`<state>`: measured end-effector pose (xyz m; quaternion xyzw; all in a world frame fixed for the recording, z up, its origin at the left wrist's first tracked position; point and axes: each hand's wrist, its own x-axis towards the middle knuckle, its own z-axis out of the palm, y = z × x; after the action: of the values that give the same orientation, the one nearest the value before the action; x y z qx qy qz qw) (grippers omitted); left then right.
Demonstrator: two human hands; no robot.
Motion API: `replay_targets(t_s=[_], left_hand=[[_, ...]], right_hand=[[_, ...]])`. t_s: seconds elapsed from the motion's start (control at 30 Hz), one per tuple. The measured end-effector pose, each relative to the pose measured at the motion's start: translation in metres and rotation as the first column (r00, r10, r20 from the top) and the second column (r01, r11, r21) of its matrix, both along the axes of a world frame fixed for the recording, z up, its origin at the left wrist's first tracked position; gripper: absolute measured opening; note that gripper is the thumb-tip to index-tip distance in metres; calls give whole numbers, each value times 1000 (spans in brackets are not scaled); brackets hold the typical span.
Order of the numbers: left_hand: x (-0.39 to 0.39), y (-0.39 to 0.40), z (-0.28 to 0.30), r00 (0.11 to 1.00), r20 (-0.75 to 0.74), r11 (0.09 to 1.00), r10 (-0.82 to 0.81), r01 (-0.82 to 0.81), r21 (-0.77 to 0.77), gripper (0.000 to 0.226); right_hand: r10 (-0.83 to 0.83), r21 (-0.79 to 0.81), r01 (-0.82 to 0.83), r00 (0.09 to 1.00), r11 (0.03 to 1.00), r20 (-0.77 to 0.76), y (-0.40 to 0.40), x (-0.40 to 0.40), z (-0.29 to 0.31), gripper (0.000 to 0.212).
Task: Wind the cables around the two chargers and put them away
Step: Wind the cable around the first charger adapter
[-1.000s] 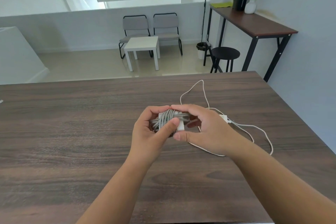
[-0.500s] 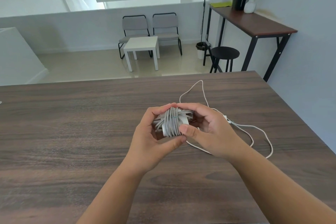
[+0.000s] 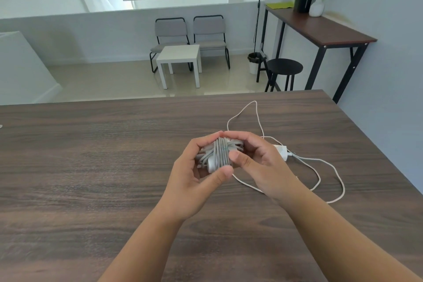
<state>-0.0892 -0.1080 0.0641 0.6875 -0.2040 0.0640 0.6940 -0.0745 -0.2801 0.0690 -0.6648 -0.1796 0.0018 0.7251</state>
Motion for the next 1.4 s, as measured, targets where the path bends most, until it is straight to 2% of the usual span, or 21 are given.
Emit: replay_targets(t_s=[0.1, 0.23, 0.33, 0.4, 0.47, 0.53, 0.67, 0.83, 0.97, 1.13, 1.27, 1.37, 1.4], left_hand=[[5, 7, -12, 983, -183, 998, 25, -34, -45, 42], [14, 16, -34, 853, -519, 987, 57, -126, -98, 38], [22, 26, -50, 735, -673, 974, 89, -206, -97, 36], [27, 31, -59, 686, -722, 967, 92, -235, -99, 32], [32, 35, -64, 654, -750, 968, 102, -238, -75, 26], [35, 39, -66, 633, -763, 974, 130, -227, -22, 27], [42, 49, -61, 641, -758, 985, 123, -173, 14, 43], [46, 63, -63, 683, -729, 989, 49, -134, -59, 31], [48, 63, -66, 715, -698, 980, 43, -167, -111, 38], [51, 61, -69, 710, -704, 973, 38, -188, -137, 44], [57, 59, -73, 676, -734, 973, 68, -208, -101, 50], [65, 59, -77, 604, -778, 970, 171, -242, 25, 51], [67, 59, -79, 580, -787, 965, 208, -254, 68, 51]], right_hand=[[-34, 29, 37, 992, 999, -123, 13, 7, -16, 35], [-37, -107, 5, 952, 994, -303, 30, 19, -47, 33], [45, -236, -118, 954, 965, -297, 34, 20, -66, 48], [31, -416, -122, 975, 901, -218, 33, 21, -77, 63], [0, -510, -55, 994, 859, -107, 35, 24, -85, 63], [0, -461, -34, 997, 887, -75, 41, 28, -90, 57], [-30, -390, -23, 991, 921, -128, 52, 40, -95, 50], [-69, -251, 25, 983, 968, -169, 58, 53, -98, 40], [-90, -154, 68, 985, 986, -145, 64, 54, -97, 34], [-125, -123, 104, 976, 987, -176, 67, 59, -100, 39], [-136, -132, 112, 973, 985, -188, 69, 60, -102, 44], [-113, -130, 83, 965, 988, -236, 68, 61, -101, 51], [-89, -97, 65, 959, 993, -270, 67, 61, -101, 47]])
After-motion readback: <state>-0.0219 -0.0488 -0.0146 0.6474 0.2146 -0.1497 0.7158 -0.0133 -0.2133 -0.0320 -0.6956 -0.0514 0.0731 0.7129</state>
